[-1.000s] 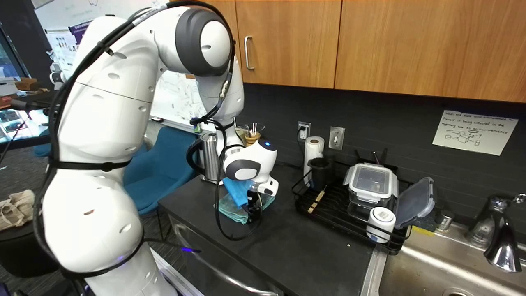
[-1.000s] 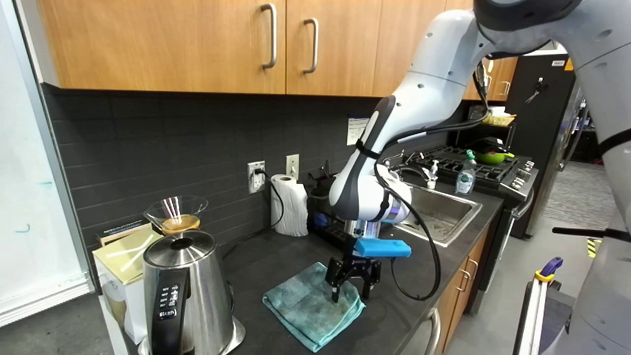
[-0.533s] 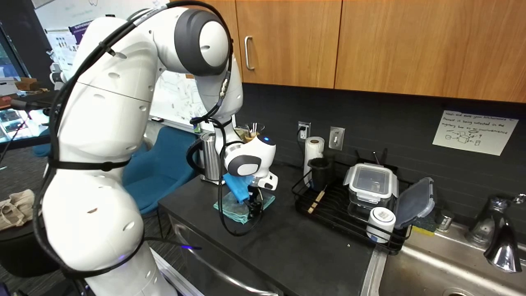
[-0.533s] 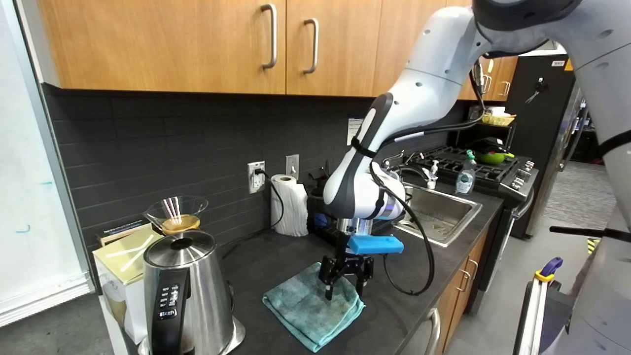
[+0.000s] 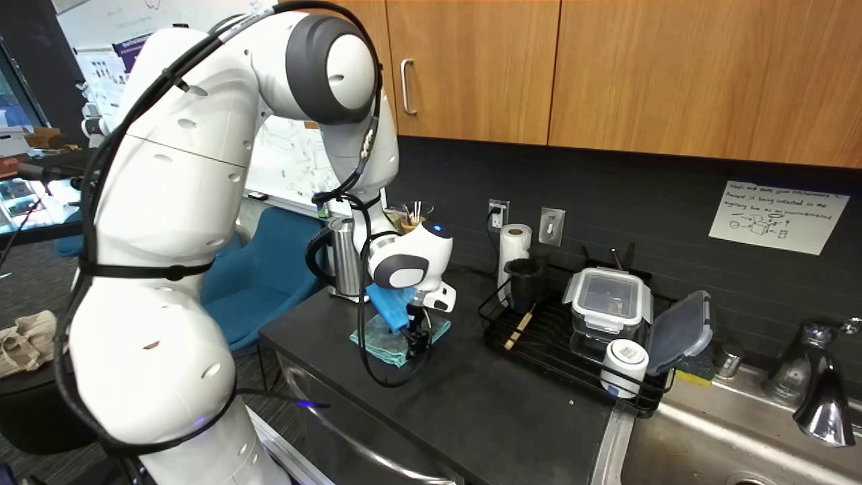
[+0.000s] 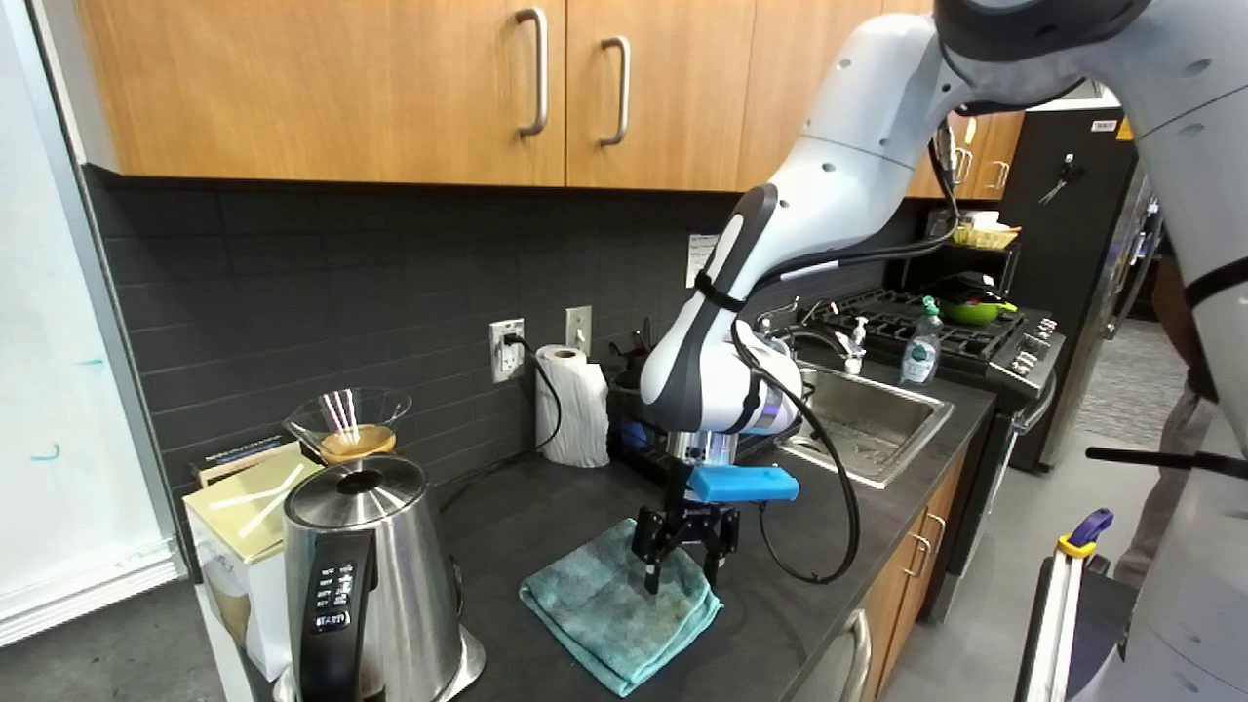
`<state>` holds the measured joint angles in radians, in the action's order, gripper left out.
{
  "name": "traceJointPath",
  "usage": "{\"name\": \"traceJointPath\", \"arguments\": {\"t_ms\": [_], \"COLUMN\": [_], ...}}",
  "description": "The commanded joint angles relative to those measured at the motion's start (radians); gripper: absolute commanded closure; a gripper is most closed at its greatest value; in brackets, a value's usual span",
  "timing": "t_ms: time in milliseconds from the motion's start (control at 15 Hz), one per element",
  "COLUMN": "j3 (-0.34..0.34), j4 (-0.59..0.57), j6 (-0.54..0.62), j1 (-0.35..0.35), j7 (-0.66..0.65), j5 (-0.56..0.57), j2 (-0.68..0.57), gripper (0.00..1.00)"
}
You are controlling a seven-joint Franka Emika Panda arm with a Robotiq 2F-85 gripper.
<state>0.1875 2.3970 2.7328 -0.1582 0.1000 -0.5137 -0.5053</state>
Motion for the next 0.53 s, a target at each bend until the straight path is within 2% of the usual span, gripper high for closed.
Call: {"name": "traceJointPath", "arguments": {"t_ms": [0,67,133,267,467], "j3": [0.024,0.023,0.020,0.013,0.010], "j4": [-0.001,-0.002,-0.002,-0.001,-0.002], "j6": [0.000,-0.001,0.001,0.002,-0.002], "j1": [-0.026,-0.027,-0.025,-0.020,-0.017], "j7": [0.022,0.022,0.020,0.012,0.006], "j5": [-0.015,-0.014,-0.008,0.000,0.003], "j2": [0.004,0.004,0.004,0.004,0.005], "gripper": [0.00,0.10,0.29,0.41,0.66]}}
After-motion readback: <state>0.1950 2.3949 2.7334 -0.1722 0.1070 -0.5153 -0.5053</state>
